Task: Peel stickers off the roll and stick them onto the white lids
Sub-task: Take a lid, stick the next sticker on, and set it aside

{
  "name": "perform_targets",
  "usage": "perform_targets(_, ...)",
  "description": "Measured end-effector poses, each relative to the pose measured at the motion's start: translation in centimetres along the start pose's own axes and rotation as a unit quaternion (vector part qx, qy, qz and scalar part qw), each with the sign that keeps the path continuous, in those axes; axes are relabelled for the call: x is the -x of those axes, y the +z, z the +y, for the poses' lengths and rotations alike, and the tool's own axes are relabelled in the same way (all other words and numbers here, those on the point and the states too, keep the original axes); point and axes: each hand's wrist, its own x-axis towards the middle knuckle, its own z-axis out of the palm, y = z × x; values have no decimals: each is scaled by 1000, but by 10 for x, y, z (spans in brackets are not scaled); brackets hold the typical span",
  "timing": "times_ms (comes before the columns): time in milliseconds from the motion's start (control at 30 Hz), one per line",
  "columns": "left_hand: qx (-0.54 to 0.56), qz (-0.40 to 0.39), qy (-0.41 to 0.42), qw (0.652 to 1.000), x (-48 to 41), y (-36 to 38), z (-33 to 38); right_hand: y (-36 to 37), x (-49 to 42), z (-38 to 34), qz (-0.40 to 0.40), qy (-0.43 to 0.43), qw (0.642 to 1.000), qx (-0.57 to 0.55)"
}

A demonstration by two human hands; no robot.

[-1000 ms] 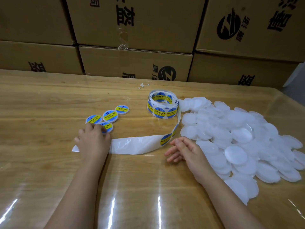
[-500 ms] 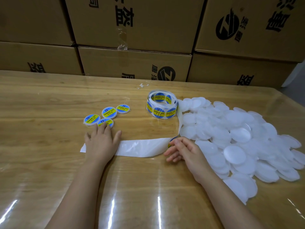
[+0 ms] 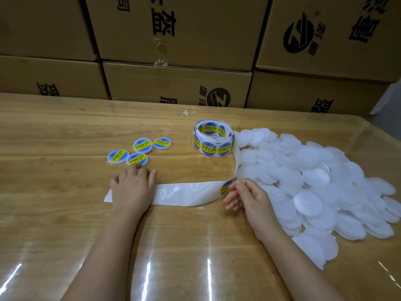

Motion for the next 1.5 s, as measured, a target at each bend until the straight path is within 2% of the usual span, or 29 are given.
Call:
perform_targets(100,5,2,0,1000,0,-3,1,0,0,2,25,-8,999,19)
perform_targets(200,67,44,21,997,2,-9,15,-2,-1,6,79,-27,995,61)
perform_targets(267,149,70,73,984,10,-15,35,-2,-1,8,103,-39,989,99)
perform_targets(367,246,76,197,946,34,-22,69,-1,1,8,119,-51,982,139)
perform_targets(500,290,-10,323,901,68,-16,99,-1,2,6,155,-77,959,226)
perform_targets(567,279,-56,349,893,77,-8,102,1,3,4,162,-128,924,322)
perform_targets(633,279,-102,353,887,77,-2,101,3,5,4,181,-184,844,470)
perform_targets(667,295,-124,337,885,75,-1,100,3,6,5,191,-186,806,529)
perform_targets(700,320,-143,309,884,73,-1,99,2,5,6,193,-167,778,574)
perform_targets(767,373,-180,237,879,68,-3,98,0,5,9,163,-85,744,642)
perform_targets(800,395,-199,207,873,67,-5,98,-2,4,12,145,-43,732,664)
perform_targets(867,427,-230,170,858,67,-7,98,-5,3,15,132,-14,715,686)
perform_targets(1033,467,-260,138,834,66,-10,99,-6,1,13,130,-27,719,682)
perform_targets(1200,493,-273,116,818,64,-11,98,-7,1,12,147,0,729,669)
perform_targets(1367,530,-281,81,796,59,-10,96,-10,0,11,145,-26,740,657)
perform_targets(1500,571,-270,48,774,54,-9,95,-7,2,9,177,-60,758,624)
